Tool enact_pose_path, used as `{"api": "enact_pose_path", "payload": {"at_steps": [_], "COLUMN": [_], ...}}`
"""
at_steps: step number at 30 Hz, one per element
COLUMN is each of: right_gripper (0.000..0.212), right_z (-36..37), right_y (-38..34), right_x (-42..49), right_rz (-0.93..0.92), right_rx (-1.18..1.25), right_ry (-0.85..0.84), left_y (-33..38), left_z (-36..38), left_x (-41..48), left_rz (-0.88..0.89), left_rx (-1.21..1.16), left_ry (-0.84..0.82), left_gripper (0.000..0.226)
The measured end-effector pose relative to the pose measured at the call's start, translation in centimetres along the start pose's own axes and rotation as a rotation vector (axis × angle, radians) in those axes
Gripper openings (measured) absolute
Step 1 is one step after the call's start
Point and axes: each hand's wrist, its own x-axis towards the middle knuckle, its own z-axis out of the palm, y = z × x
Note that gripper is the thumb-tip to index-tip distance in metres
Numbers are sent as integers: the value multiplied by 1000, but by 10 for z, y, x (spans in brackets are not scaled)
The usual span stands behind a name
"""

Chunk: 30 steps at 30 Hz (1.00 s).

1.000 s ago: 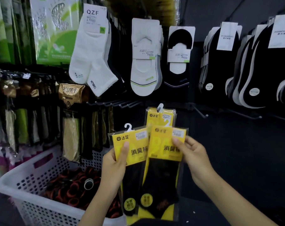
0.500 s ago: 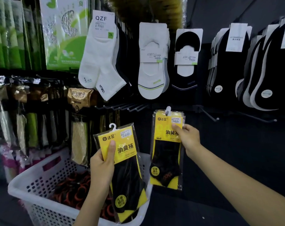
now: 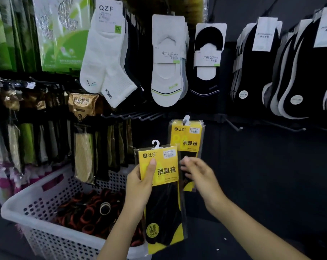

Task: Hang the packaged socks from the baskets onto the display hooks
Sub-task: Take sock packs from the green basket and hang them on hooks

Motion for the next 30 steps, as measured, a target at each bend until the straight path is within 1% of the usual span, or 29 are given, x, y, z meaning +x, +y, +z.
{"api": "enact_pose_path", "payload": {"at_steps": [2,4,6,8,10,12,15,18,22,25,30], "right_gripper": [29,21,19,16,11,7,5,7,10,8,26], "right_z": [3,1,-5,-14,-22,-27,-28,-21,-12,-10,-14], "right_y": [2,5,6,4,-1,-8,-18,-21,-12,-3,17], "right_x": [-14,-20,-21,-17,-10,-1,15,30,47,60,74], "right_rz": [7,15,3,-41,-78,-104,-137,-162,-69,8,131], "right_rx": [50,103,141,163,180,161,87,-23,-3,4,63], "right_ry": [-117,-124,-58,50,154,220,225,191,216,264,446], "left_y": [-1,-1,-1,-3,-5,-9,-13,-15,-17,-24,-41], "left_z": [12,21,27,31,33,33,34,32,26,24,25], "left_x": [-4,-7,-8,-8,-7,-6,-6,-5,-2,-2,-8], "left_rz": [-2,-3,-4,1,0,-9,-20,-40,-56,-81,-163], "left_rx": [-16,-29,-43,-62,-52,-32,7,16,33,73,144], "left_ry": [-40,-76,-121,-177,-237,-282,-300,-272,-249,-241,-252], "left_gripper": [35,34,38,43,55,64,71,81,81,80,84]}}
